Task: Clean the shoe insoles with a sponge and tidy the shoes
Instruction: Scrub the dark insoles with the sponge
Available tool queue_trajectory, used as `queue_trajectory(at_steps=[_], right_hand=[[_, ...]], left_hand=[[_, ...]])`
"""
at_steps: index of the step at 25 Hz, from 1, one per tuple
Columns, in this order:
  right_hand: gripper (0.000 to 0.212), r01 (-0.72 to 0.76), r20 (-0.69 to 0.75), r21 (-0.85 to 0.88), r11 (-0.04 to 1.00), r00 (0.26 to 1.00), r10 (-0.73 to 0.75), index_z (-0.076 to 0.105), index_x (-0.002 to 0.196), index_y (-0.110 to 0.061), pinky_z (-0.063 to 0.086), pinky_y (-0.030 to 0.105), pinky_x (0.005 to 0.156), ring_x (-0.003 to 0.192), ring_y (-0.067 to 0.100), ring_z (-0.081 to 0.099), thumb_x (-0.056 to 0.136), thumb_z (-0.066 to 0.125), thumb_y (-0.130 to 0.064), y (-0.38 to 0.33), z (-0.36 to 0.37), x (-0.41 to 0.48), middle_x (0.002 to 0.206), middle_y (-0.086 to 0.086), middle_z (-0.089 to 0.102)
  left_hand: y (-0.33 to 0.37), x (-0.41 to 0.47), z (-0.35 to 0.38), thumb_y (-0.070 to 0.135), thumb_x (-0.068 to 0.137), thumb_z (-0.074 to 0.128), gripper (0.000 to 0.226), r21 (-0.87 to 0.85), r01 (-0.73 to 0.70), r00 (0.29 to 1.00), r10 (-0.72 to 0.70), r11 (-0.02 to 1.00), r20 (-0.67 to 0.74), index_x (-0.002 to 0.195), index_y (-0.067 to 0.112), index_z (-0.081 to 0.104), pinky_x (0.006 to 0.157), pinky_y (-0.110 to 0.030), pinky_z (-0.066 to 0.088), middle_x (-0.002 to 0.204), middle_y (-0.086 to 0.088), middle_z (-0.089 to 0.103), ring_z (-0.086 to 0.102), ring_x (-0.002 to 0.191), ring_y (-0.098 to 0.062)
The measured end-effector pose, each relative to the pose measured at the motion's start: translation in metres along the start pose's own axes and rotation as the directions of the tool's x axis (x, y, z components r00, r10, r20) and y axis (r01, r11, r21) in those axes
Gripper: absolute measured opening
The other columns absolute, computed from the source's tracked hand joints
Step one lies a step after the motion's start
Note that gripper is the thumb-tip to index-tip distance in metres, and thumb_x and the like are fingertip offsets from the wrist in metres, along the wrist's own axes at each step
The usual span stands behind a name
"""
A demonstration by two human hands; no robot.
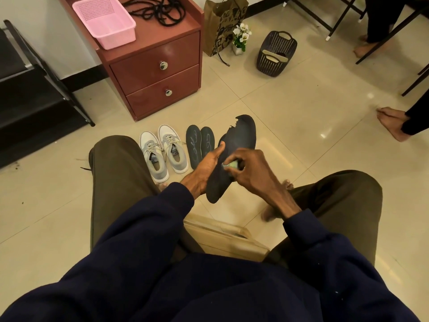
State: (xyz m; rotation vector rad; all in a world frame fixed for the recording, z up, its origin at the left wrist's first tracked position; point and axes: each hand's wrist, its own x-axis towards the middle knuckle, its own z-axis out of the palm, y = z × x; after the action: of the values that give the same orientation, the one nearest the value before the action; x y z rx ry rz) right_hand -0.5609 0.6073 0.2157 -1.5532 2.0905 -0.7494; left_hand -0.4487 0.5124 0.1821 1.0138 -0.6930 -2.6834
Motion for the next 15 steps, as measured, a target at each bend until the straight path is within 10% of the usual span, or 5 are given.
queue_trajectory(at_steps=[7, 12, 15], right_hand=[[0.014, -0.189, -0.218, -0.239, 0.952, 0.966, 0.138, 0.075, 0.097, -0.01, 0.056, 0.029, 0.072, 0.086, 0.021, 0.067, 0.084, 0.081, -0.011, 0.027, -0.009, 0.009, 0.101, 0.007, 0.068], [0.008, 0.043, 0.018, 0.072, 0.997, 0.999, -0.044, 0.078, 0.093, -0.014, 0.055, 0.02, 0.063, 0.078, 0.009, 0.064, 0.086, 0.08, -0.011, 0.005, 0.0, 0.001, 0.091, -0.003, 0.068], [0.009, -0.073, -0.234, -0.057, 0.996, 0.97, 0.058, 0.078, 0.094, -0.014, 0.056, 0.029, 0.072, 0.082, 0.014, 0.065, 0.085, 0.079, -0.012, 0.027, -0.012, 0.012, 0.094, 0.002, 0.069]], left_hand=[[-0.002, 0.003, 0.006, 0.044, 0.105, 0.051, 0.045, -0.076, 0.093, 0.996, -0.092, 0.993, 0.01, 0.127, 0.008, 0.064, 0.114, -0.056, 0.04, 0.12, -0.017, 0.072, 0.067, 0.109, -0.033], [-0.003, 0.005, -0.003, 0.043, 0.104, 0.054, 0.041, -0.014, 0.057, 0.998, -0.057, 0.998, 0.019, 0.107, 0.011, 0.079, 0.106, -0.048, 0.049, 0.116, -0.016, 0.07, 0.071, 0.098, -0.028], [-0.005, 0.002, 0.001, 0.045, 0.105, 0.049, 0.044, -0.021, 0.136, 0.986, -0.134, 0.99, 0.095, 0.128, 0.011, 0.064, 0.1, -0.05, 0.051, 0.122, -0.017, 0.07, 0.068, 0.109, -0.037]])
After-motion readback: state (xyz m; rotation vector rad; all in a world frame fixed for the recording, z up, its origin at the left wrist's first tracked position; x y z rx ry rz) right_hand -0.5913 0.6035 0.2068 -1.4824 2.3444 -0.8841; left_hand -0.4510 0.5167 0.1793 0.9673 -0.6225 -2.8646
